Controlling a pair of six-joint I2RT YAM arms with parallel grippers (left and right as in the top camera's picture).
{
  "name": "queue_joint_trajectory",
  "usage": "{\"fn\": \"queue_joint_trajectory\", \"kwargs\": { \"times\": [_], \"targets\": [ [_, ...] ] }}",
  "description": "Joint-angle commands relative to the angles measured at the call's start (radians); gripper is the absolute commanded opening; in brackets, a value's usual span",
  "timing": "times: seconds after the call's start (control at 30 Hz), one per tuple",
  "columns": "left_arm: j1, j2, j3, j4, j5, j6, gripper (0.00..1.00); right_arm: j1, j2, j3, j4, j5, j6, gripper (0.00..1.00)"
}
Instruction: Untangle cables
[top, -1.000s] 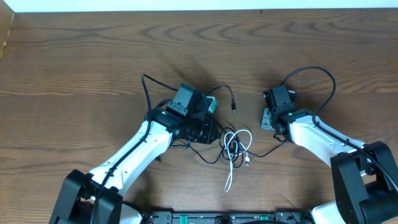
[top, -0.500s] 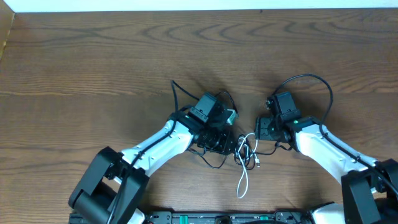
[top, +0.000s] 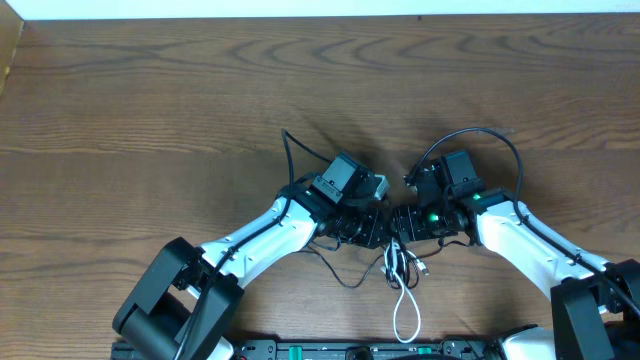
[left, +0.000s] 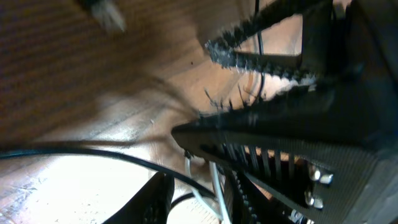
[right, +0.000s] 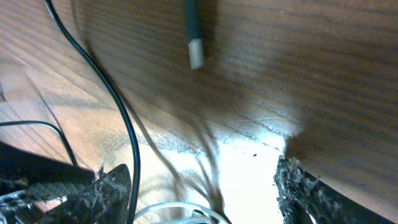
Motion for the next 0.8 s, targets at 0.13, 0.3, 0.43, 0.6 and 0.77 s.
{"fn": "queue_joint_trajectory", "kwargs": {
  "times": [0.13,0.3,0.43,0.6,0.77],
  "targets": [
    [-0.002,0.007,-0.012,0.018,-0.008,-0.039,0.32,0.005,-0.014,-0.005,-0.003,-0.061,-0.032,0.71],
    [0.001,0.007,-0.012,-0.014,0.005,-0.039,0.33,0.005,-0.014,-0.005,-0.008,-0.027,-0.032,0.68],
    [0.021,0.003,-0.011,-0.069,0.006,-0.039,0.33,-0.001,-0.021,-0.004,-0.029,-0.005,-0.032,0.68],
    [0.029,-0.032,-0.011,-0.080,0.041,-0.034,0.44,-0.021,-0.087,-0.003,-0.053,0.042,-0.032,0.69],
    [0.029,-0.085,-0.011,-0.094,0.061,-0.015,0.54,-0.047,-0.195,-0.003,-0.060,0.053,-0.032,0.71]
  ]
}}
